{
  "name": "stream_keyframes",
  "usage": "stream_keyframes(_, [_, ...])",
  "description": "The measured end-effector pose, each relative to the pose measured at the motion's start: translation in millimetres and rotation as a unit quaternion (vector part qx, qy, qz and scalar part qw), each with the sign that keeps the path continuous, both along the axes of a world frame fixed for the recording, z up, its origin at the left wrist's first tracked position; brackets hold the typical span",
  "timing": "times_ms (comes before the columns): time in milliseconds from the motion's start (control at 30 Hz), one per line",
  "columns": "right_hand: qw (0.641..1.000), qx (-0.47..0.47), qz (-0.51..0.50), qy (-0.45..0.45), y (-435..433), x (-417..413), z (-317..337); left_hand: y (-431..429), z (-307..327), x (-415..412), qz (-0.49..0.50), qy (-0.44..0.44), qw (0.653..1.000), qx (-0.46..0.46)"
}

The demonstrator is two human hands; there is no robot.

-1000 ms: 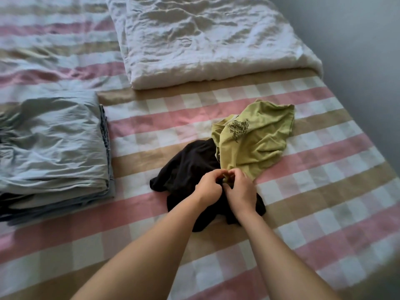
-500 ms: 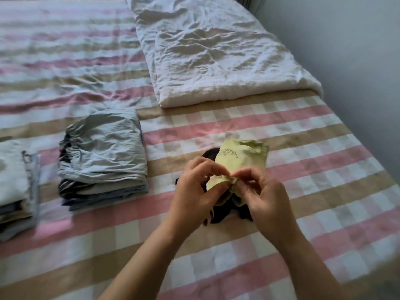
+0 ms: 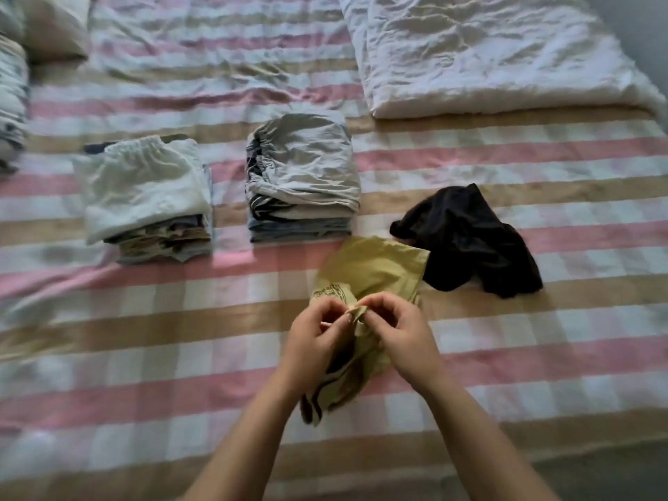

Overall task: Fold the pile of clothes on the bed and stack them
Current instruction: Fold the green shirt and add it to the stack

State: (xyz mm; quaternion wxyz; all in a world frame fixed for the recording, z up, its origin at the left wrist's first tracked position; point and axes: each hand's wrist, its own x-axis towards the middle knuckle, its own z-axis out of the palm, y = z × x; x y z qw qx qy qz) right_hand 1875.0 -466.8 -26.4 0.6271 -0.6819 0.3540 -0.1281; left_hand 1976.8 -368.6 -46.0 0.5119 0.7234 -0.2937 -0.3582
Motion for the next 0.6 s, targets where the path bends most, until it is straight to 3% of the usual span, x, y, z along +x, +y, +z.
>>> stream_keyframes(133, [0.989,0.046,-0.105,0.089,30,1,-59,16,-49,1,0.09,0.053,0.991,0.088])
stream_keyframes(233, [0.973,0.043,-0.194,0.117,57,-20,-82,25,-73,5,0.211,0.145,0.958,0.128])
stream_keyframes(300, [0.97,0.014,-0.211,0.124,83,-36,-89,36,-81,6,0.26,0.159,0.94,0.154])
stream_keyframes(400, [0.978,0.002,-0.148,0.149,124,-50,-97,62,-88,5,0.25,0.167,0.932,0.204])
stream_keyframes(467, [0.985,-0.006,-0.046,0.164,145,-49,-102,79,-87,-3,0.215,0.222,0.921,0.237])
stream_keyframes(533, [0.981,-0.046,0.066,0.177,159,-45,-106,88,-82,-14,0.196,0.321,0.9,0.218])
stream_keyframes(600, [0.979,-0.081,0.078,0.171,166,-40,-106,91,-75,-20,0.195,0.354,0.898,0.176])
